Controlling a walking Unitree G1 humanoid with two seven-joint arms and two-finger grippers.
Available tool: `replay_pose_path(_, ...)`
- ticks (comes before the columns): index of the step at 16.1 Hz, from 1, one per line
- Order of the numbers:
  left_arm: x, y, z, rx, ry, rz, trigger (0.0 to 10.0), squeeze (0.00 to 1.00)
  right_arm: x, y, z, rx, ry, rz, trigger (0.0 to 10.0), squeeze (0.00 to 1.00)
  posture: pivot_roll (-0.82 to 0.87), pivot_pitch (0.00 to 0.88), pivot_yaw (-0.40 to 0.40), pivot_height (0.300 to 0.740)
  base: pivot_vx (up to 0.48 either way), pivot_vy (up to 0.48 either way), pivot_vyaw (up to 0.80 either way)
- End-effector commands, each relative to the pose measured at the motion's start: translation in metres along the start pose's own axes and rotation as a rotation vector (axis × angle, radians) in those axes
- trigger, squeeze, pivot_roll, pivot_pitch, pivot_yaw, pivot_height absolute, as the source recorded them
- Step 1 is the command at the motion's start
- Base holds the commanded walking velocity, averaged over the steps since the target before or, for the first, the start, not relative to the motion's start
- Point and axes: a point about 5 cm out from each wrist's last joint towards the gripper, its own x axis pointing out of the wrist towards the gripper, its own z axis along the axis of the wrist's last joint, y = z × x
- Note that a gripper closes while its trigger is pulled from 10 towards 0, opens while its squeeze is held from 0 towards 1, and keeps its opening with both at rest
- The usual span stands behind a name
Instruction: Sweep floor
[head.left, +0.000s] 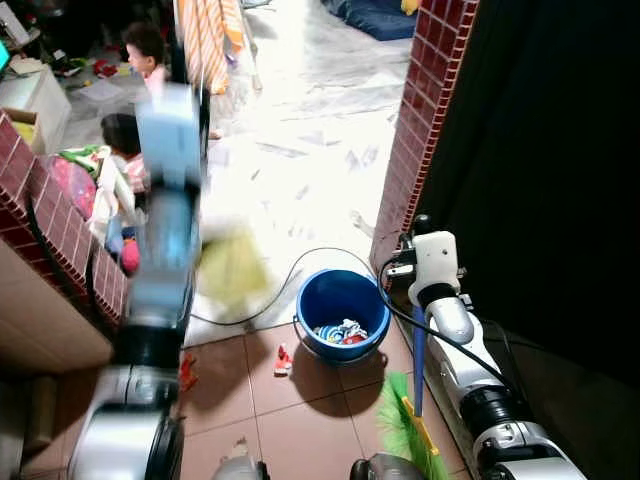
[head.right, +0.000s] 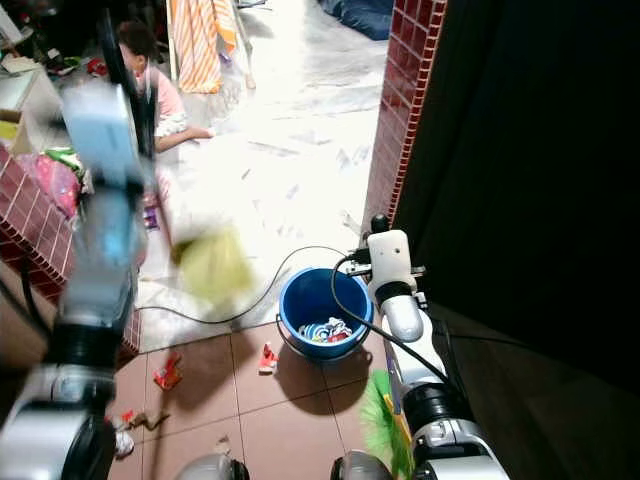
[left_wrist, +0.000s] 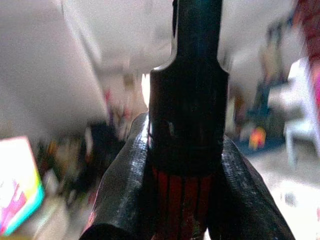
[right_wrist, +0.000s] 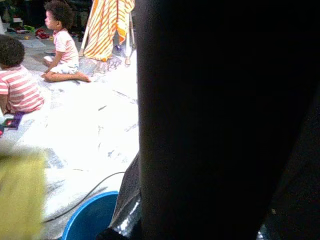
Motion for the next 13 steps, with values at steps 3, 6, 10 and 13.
replay_pose_path(3,-0.018,-0.007,-0.019,0.028,0.08,-0.009,10.0,0.0,0.004,0.004,0.007,0.002,-0.033,0.019,10.0,0.0,-0.08,0.0,0.01,0.74,0.0,0.0,0.0)
replay_pose_path(6,-0.036,-0.013,-0.038,0.06,0.167,-0.033,10.0,0.0,0.005,0.008,0.005,0.008,-0.017,0.041,10.0,0.0,-0.07,0.0,0.007,0.74,0.0,0.0,0.0)
replay_pose_path(10,-0.051,-0.017,-0.049,0.057,0.246,0.002,10.0,0.0,0.003,0.013,0.002,0.002,-0.009,0.078,10.0,0.0,-0.07,0.0,0.003,0.74,0.0,0.0,0.0)
replay_pose_path(13,-0.058,-0.03,-0.05,0.036,0.255,-0.024,10.0,0.0,0.004,0.014,0.004,0.004,-0.013,0.082,10.0,0.0,-0.07,0.0,0.002,0.74,0.0,0.0,0.0)
